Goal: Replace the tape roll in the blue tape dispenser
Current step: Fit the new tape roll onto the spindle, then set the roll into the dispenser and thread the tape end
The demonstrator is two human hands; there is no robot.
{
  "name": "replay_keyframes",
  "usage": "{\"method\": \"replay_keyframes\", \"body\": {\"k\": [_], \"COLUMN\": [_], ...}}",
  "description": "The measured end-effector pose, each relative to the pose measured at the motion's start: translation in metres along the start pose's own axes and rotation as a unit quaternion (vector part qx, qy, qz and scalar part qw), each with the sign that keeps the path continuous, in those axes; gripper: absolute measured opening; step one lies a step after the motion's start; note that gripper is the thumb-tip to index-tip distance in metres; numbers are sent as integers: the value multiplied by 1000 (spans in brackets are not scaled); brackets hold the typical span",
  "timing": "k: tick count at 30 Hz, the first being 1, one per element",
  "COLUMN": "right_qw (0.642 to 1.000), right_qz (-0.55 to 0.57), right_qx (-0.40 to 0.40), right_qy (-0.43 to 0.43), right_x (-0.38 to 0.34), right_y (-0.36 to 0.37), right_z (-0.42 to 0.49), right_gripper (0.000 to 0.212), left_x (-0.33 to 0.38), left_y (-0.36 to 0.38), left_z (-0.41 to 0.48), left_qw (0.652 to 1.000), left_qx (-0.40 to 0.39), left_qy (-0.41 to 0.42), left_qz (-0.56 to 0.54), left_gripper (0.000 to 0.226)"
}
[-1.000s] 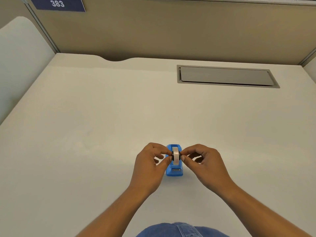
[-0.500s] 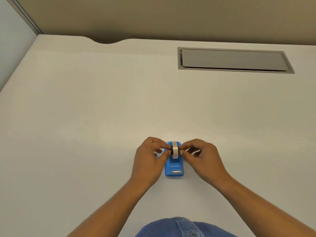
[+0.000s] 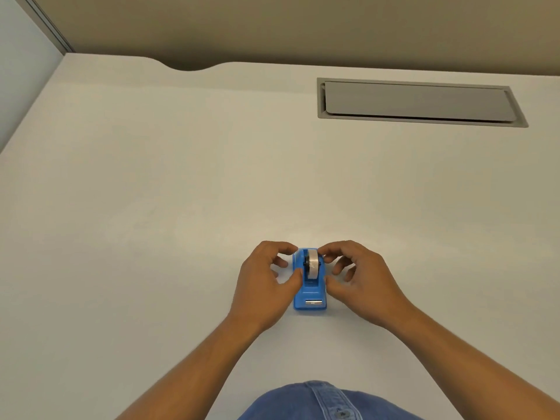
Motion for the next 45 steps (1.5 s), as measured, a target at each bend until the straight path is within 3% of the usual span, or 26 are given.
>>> {"method": "replay_keyframes", "body": {"k": [4, 7, 14, 23, 36, 42, 45], "right_qw": [995, 992, 988, 979, 987, 989, 988], "right_qz": [-71, -90, -117, -177, -140, -126, -130], "right_qx": [-53, -42, -7, -12, -10, 5, 9], "right_qy": [-46, -82, -105, -103, -83, -81, -85], "right_x": [2, -3, -13, -19, -17, -18, -20], "right_y": [-2, -2, 2, 7, 10, 10, 9], "right_z": [-3, -2, 1, 4, -1, -5, -6], "right_gripper": [61, 61, 51, 47, 46, 41, 37], "left_x": [-9, -12, -7, -7, -1, 20, 32], "left_y": [0, 5, 9, 8, 3, -10, -11], "left_z": [-5, -7, -9, -9, -7, 3, 4], "left_qw": [993, 988, 982, 982, 981, 965, 947], "left_qx": [-102, -123, -120, -123, -127, -75, -80], "left_qy": [38, 61, 99, 90, 100, 172, 215], "left_qz": [35, 76, 105, 111, 110, 181, 226], "left_gripper": [87, 98, 88, 89, 88, 33, 24]}}
Point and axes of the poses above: each hand's wrist, its own z-axis towards the middle knuckle, its own y-axis out of the palm, x = y × z, the point moved 4 cm from there along z, towards the middle knuckle, and after that the axes turned 8 degrees about x, right-handed, at the moved point
